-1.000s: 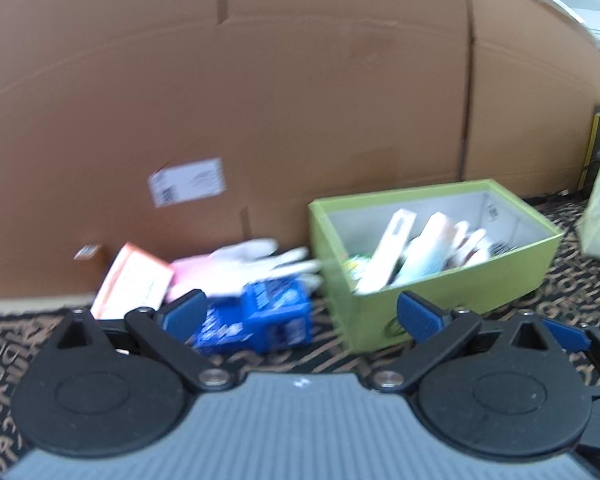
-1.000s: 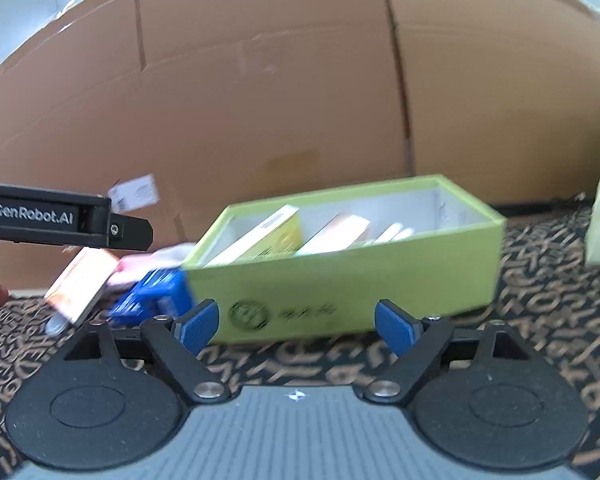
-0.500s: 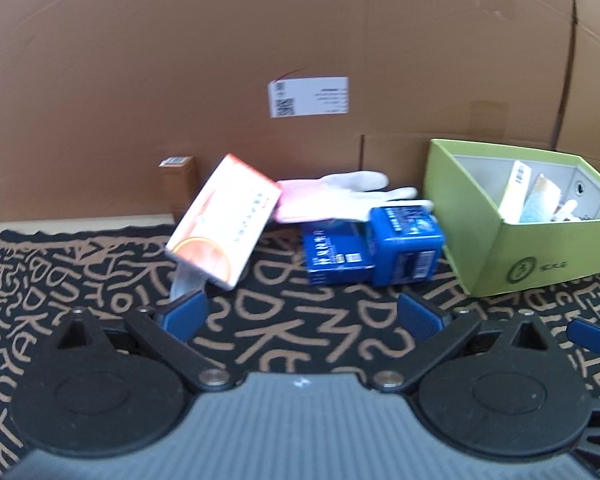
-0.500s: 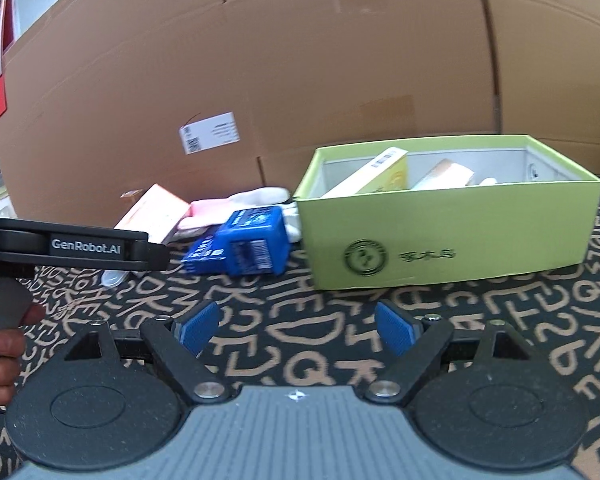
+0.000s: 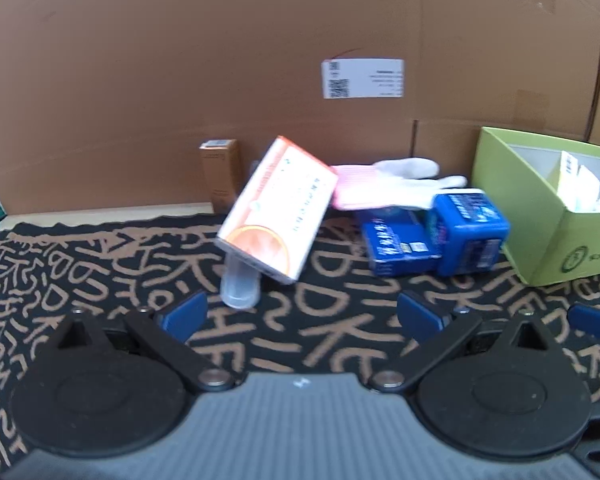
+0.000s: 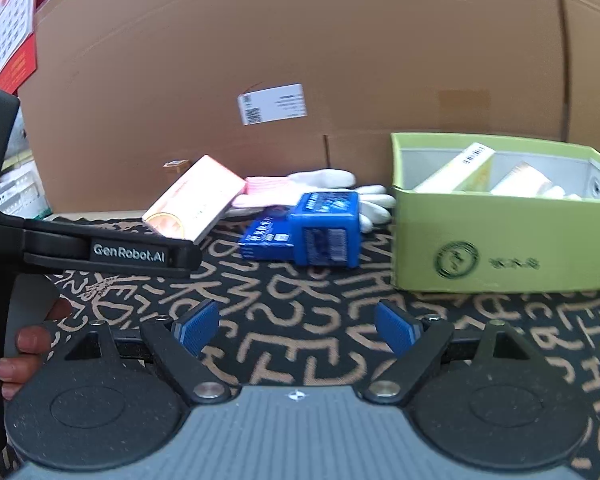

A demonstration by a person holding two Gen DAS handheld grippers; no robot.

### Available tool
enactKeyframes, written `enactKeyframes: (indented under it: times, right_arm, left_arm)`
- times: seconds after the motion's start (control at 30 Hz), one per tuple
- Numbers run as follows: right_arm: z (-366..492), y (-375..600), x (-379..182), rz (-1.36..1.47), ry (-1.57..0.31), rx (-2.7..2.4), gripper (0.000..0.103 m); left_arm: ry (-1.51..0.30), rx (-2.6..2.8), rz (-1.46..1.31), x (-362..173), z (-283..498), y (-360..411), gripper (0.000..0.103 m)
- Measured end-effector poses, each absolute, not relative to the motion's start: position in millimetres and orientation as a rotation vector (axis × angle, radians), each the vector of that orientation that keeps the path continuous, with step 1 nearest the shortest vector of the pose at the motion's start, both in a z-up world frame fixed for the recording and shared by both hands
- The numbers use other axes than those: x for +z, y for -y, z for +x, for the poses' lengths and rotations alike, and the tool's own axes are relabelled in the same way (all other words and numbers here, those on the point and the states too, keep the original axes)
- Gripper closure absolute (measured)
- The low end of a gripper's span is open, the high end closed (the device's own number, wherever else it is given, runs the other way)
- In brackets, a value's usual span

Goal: Organize objects
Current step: 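Grasp the orange-and-white medicine box with the left tool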

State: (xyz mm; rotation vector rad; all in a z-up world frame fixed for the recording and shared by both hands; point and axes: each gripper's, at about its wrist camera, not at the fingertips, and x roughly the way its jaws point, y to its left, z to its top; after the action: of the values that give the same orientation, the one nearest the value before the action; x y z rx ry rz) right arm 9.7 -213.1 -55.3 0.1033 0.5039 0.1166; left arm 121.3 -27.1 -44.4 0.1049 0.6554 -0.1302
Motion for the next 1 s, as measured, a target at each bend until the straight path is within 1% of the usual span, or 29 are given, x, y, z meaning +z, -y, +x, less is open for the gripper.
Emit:
enactKeyframes:
  times: [0.1,0.17,0.23,0.3,0.5,0.57,0.67,0.73,0.77,0.8,0.83,0.87,0.9,0.93,0.97,1.0]
  right_arm:
    - [21.8,202.8,-53.3,0.072,-0.494,0.129,0.015]
    - [30.8,197.9,-51.4,0.052,-0.475,0.130,0.015]
    - [42.4,193.7,-49.6,0.035,-0.464,0.120,0.015]
    - [55.1,190.0,-48.3,0.015,-0.450,0.105,0.015]
    - [88.4,175.0,-47.2,-0.124,-0.391,0.017,0.018]
    - [101.4,173.7,-47.8,-0.149,-0.400,-0.022,0.019]
    - [115.9,174.1,-52.6,-0.193,-0.427,-0.080,0.024]
    - [119.4,173.4,-54.6,-0.224,-0.437,-0.100,0.025]
    - [120.6,172.9,-55.1,-0.234,-0.441,-0.105,0.025]
    - [122.5,172.0,-55.9,-0.247,-0.446,-0.109,0.026]
    - [124.7,170.8,-56.9,-0.265,-0.456,-0.111,0.033]
    - [126.4,169.4,-58.1,-0.286,-0.465,-0.110,0.035]
    - [126.3,168.1,-58.6,-0.310,-0.469,-0.118,0.042]
    - [123.0,167.7,-58.4,-0.327,-0.462,-0.121,0.057]
    - [119.8,166.7,-57.8,-0.343,-0.450,-0.116,0.063]
    - [112.6,166.0,-56.1,-0.347,-0.432,-0.097,0.070]
  left_arm:
    - [-0.635,-0.128,0.106,-44.7,130.2,8.8,0.000]
    - [-0.622,-0.124,0.105,-43.8,137.0,-2.3,0.003]
    - [-0.623,-0.136,0.099,-42.7,145.6,-10.9,0.009]
    - [-0.627,-0.146,0.089,-41.6,156.2,-16.6,0.010]
    - [-0.632,-0.172,0.110,-43.2,191.1,-13.5,0.011]
    - [-0.648,-0.192,0.115,-46.4,202.3,-8.9,0.015]
    - [-0.668,-0.208,0.114,-51.6,214.6,-3.8,0.025]
    - [-0.689,-0.238,0.103,-54.7,220.0,-0.5,0.048]
    - [-0.692,-0.257,0.089,-54.7,219.7,0.6,0.049]
    - [-0.679,-0.254,0.103,-53.1,216.5,3.2,0.056]
    - [-0.654,-0.257,0.129,-50.5,210.6,6.0,0.065]
    - [-0.631,-0.266,0.150,-47.4,203.1,8.4,0.068]
    - [-0.618,-0.279,0.160,-44.3,196.5,9.8,0.074]
    - [-0.610,-0.296,0.160,-41.3,190.0,10.6,0.078]
    - [-0.608,-0.317,0.153,-39.0,183.4,10.5,0.080]
    - [-0.610,-0.334,0.146,-37.2,177.6,10.9,0.083]
